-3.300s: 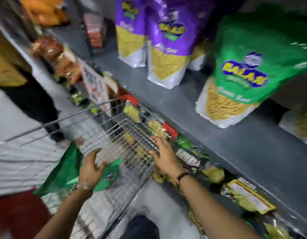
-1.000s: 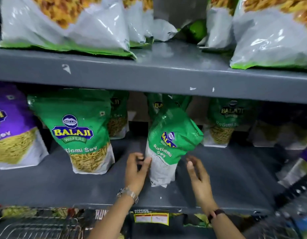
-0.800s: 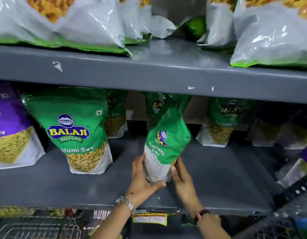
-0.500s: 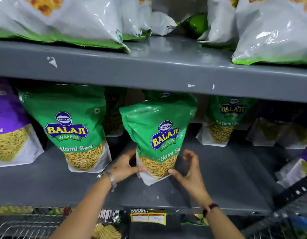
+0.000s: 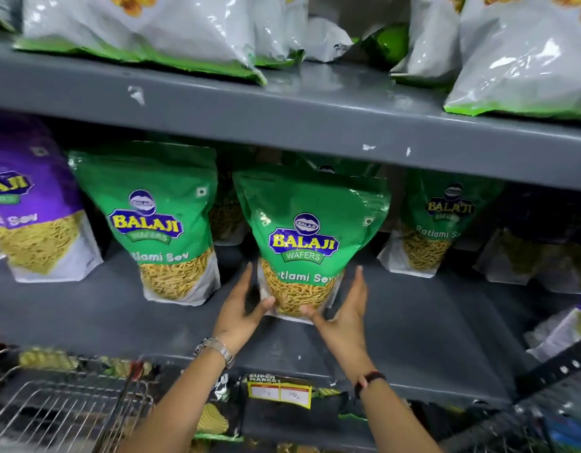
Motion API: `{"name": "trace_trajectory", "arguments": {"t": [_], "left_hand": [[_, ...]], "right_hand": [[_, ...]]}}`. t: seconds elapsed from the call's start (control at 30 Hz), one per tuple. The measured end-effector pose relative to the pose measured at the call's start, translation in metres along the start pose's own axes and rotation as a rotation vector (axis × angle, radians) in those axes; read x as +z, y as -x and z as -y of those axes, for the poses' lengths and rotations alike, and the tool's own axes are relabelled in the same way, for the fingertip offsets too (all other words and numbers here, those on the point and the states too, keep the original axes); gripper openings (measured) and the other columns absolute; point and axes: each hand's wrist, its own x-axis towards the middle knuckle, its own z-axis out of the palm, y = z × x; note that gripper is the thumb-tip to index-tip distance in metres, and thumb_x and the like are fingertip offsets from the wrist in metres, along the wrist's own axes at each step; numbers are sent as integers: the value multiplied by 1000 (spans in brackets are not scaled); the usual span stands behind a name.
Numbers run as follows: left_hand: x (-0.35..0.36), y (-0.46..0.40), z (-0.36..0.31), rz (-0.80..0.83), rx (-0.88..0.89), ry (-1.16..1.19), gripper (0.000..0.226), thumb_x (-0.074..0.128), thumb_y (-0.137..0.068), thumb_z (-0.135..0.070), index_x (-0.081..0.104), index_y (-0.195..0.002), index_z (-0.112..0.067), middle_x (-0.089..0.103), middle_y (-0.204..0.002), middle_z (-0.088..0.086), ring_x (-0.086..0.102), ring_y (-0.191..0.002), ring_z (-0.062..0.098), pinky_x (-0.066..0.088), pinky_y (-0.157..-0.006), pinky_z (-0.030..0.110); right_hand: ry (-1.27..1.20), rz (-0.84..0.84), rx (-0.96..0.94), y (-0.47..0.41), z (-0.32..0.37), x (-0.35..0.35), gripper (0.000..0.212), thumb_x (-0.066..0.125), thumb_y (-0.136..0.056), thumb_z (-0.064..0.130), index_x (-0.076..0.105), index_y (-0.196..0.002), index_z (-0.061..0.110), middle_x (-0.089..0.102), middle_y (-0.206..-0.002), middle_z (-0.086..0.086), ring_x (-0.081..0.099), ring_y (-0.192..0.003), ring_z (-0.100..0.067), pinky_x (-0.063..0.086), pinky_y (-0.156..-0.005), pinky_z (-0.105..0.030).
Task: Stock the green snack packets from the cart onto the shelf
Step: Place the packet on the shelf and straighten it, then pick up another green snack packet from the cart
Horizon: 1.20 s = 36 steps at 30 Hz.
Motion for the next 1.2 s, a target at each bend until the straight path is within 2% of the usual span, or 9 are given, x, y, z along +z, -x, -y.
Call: {"name": "trace_trajectory", "arguments": {"t": [0.07,0.13,0.23,0.43,0.53,0.67,0.9,1.0,1.2], "left_hand": [[-14,23,0,-163,60,-179,64,56,-83,-25,23,-137,-12,27,-144,1,24,-133,15,22,-109,30],[-36,50,7,-254,107,-403,61,39,-85,-43,30,-133,-5,35,-143,15,25,-134,28,22,-109,43],[-89,105,37,-332,-35,-677,71,23,-83,-56,30,-134,-7,30,-144,15,16,-134,32,13,-108,50],[-195,270,105,-565,-694,-819,83,10,-75,-62,14,-139,-10,14,-152,15,13,-140,31,11,-114,48],[-217,351,132,-726,-1020,-736,91,7,-72,-65,11,-138,-3,12,-151,20,17,-139,34,14,-113,45],[-227,411,172,-784,-1339,-564,78,55,-81,-33,15,-135,5,23,-146,26,22,-135,35,21,-110,42],[-236,425,258,-1227,-1325,162,73,75,-64,-1,31,-121,8,43,-129,31,42,-120,40,37,-100,40],[-237,423,294,-1244,-1278,313,67,74,-63,5,37,-119,6,47,-128,27,46,-116,34,37,-82,25],[-243,419,329,-1329,-1228,443,65,76,-57,6,45,-115,4,55,-121,20,48,-102,21,40,-80,25]], "right_hand": [[18,-143,-158,26,5,5,91,74,-70,32,15,-140,22,21,-148,-5,21,-135,-13,24,-110,-29],[69,-87,-378,54,9,18,68,56,-82,43,21,-137,26,27,-142,4,19,-133,1,18,-111,-15],[149,273,-569,88,24,68,55,35,-90,47,22,-138,24,28,-142,10,14,-134,7,6,-110,-5],[316,1013,-752,157,57,219,57,46,-92,29,20,-141,16,20,-152,-1,19,-140,-15,13,-115,-27],[445,1318,-809,203,57,292,63,43,-93,28,7,-143,14,5,-156,-3,7,-143,-16,9,-117,-32],[631,1596,-787,254,36,365,71,49,-92,23,2,-143,11,-2,-156,-6,4,-143,-20,9,-118,-34],[758,1808,-746,318,-2,475,88,64,-82,16,1,-143,12,4,-156,-10,9,-142,-24,15,-118,-36],[748,1870,-766,340,-17,516,87,69,-76,15,12,-141,5,21,-151,-15,23,-138,-27,23,-114,-34],[718,1900,-569,359,-53,553,62,70,-72,6,40,-127,4,49,-131,-21,46,-120,-35,40,-102,-46]]}}
